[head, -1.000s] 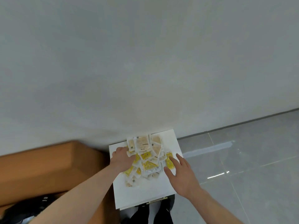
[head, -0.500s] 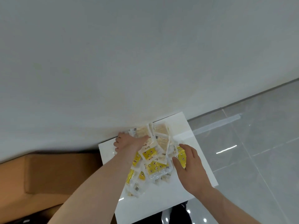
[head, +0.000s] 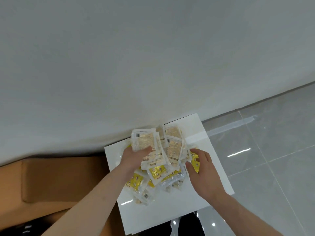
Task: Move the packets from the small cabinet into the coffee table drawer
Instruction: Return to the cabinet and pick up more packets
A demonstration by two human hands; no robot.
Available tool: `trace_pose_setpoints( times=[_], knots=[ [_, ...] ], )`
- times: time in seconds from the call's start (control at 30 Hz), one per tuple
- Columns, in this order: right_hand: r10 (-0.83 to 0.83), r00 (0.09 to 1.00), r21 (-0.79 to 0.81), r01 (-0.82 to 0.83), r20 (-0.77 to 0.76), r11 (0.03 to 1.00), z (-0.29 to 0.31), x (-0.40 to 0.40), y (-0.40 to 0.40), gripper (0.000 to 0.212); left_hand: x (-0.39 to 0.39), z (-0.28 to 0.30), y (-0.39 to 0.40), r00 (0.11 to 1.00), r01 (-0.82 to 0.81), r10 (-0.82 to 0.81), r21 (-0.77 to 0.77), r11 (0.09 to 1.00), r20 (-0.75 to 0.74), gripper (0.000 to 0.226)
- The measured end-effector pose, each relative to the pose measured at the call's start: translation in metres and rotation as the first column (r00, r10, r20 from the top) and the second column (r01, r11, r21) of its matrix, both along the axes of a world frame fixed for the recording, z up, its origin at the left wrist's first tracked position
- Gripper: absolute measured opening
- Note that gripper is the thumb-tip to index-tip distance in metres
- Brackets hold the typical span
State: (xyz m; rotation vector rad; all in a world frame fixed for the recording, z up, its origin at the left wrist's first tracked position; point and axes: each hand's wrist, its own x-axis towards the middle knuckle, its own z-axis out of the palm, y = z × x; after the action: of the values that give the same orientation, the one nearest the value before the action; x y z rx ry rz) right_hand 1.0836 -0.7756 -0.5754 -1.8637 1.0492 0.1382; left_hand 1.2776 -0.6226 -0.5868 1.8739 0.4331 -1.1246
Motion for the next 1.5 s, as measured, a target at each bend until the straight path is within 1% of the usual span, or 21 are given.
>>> trace_pose_setpoints(
  times=[0.2,0.3,0.4,0.43,0.47,0.53,0.57,0.63,0.73,0.8,0.9,0.93,1.0,1.1,1.2,1.27,1.33,1.37,1.4,1.43,1.5],
  knots=[
    [0.045,0.999,0.043,-0.045,0.004,0.998,-0.003,0.03,0.011,0.045,-0.005,0.03,0.052,0.977,-0.21,0.203,-0.128,0.969,-0.066,0.032],
    [0.067,0.997,0.222,-0.072,0.031,0.972,-0.003,0.054,0.027,0.044,-0.006,0.038,0.068,0.949,-0.313,0.301,-0.146,0.938,-0.1,0.033],
    [0.038,0.998,0.368,-0.055,0.052,0.928,-0.006,0.072,0.046,0.038,-0.007,0.044,0.08,0.939,-0.34,0.328,-0.157,0.927,-0.1,0.036],
    [0.039,0.998,0.351,-0.053,0.049,0.935,-0.008,0.077,0.051,0.038,-0.007,0.044,0.085,0.939,-0.343,0.334,-0.155,0.926,-0.082,0.035],
    [0.067,0.997,0.278,-0.076,0.042,0.957,-0.012,0.08,0.053,0.039,-0.007,0.045,0.09,0.939,-0.343,0.338,-0.154,0.927,-0.06,0.035],
    [0.193,0.981,0.074,-0.195,0.031,0.978,-0.023,0.088,0.053,0.048,-0.007,0.045,0.099,0.937,-0.347,0.348,-0.148,0.926,-0.021,0.034],
    [0.287,0.958,-0.021,-0.287,0.018,0.958,-0.029,0.095,0.051,0.055,-0.007,0.046,0.103,0.933,-0.356,0.359,-0.149,0.922,-0.009,0.033],
    [0.511,0.858,-0.159,-0.514,-0.062,0.843,-0.037,0.112,0.05,0.072,-0.005,0.046,0.111,0.924,-0.378,0.383,-0.152,0.913,0.008,0.032],
    [0.756,0.631,-0.241,-0.772,-0.175,0.588,-0.044,0.142,0.056,0.094,0.0,0.047,0.124,0.914,-0.398,0.406,-0.153,0.904,0.023,0.034],
    [0.818,0.529,-0.239,-0.844,-0.226,0.48,-0.051,0.155,0.063,0.098,0.002,0.049,0.13,0.912,-0.398,0.408,-0.157,0.904,0.034,0.034],
    [0.825,0.44,-0.219,-0.897,-0.354,0.385,-0.057,0.163,0.071,0.086,0.003,0.053,0.139,0.915,-0.39,0.402,-0.16,0.907,0.046,0.035],
    [0.811,0.456,-0.231,-0.889,-0.367,0.395,-0.056,0.165,0.072,0.077,0.003,0.055,0.141,0.917,-0.385,0.397,-0.162,0.908,0.046,0.036],
    [0.775,0.535,-0.29,-0.842,-0.337,0.456,-0.052,0.17,0.07,0.058,0.003,0.058,0.147,0.914,-0.391,0.403,-0.16,0.906,0.048,0.038],
    [0.742,0.63,-0.296,-0.771,-0.229,0.564,-0.043,0.17,0.06,0.055,0.004,0.064,0.153,0.904,-0.413,0.425,-0.152,0.898,0.05,0.038],
    [0.647,0.758,-0.326,-0.633,-0.077,0.703,-0.032,0.159,0.044,0.023,0.004,0.069,0.157,0.9,-0.419,0.431,-0.151,0.895,0.056,0.035],
    [0.552,0.833,-0.339,-0.528,-0.028,0.779,-0.024,0.145,0.036,0.024,0.003,0.072,0.158,0.9,-0.42,0.432,-0.147,0.895,0.054,0.033],
    [0.446,0.895,-0.218,-0.436,-0.004,0.873,-0.023,0.131,0.029,0.029,0.001,0.073,0.157,0.912,-0.4,0.409,-0.139,0.906,0.042,0.034],
    [0.431,0.903,-0.129,-0.428,-0.009,0.895,-0.024,0.126,0.028,0.029,-0.001,0.073,0.155,0.916,-0.393,0.4,-0.136,0.91,0.035,0.033],
    [0.479,0.877,-0.066,-0.48,-0.038,0.875,-0.025,0.124,0.029,0.031,-0.003,0.073,0.154,0.917,-0.39,0.397,-0.138,0.911,0.029,0.032],
    [0.572,0.816,-0.041,-0.577,-0.086,0.816,-0.027,0.126,0.032,0.035,-0.005,0.073,0.152,0.919,-0.386,0.393,-0.142,0.911,0.024,0.031],
    [0.743,0.633,-0.018,-0.764,-0.219,0.645,-0.03,0.139,0.038,0.051,-0.008,0.073,0.148,0.923,-0.377,0.384,-0.15,0.914,0.02,0.03]
  ],
)
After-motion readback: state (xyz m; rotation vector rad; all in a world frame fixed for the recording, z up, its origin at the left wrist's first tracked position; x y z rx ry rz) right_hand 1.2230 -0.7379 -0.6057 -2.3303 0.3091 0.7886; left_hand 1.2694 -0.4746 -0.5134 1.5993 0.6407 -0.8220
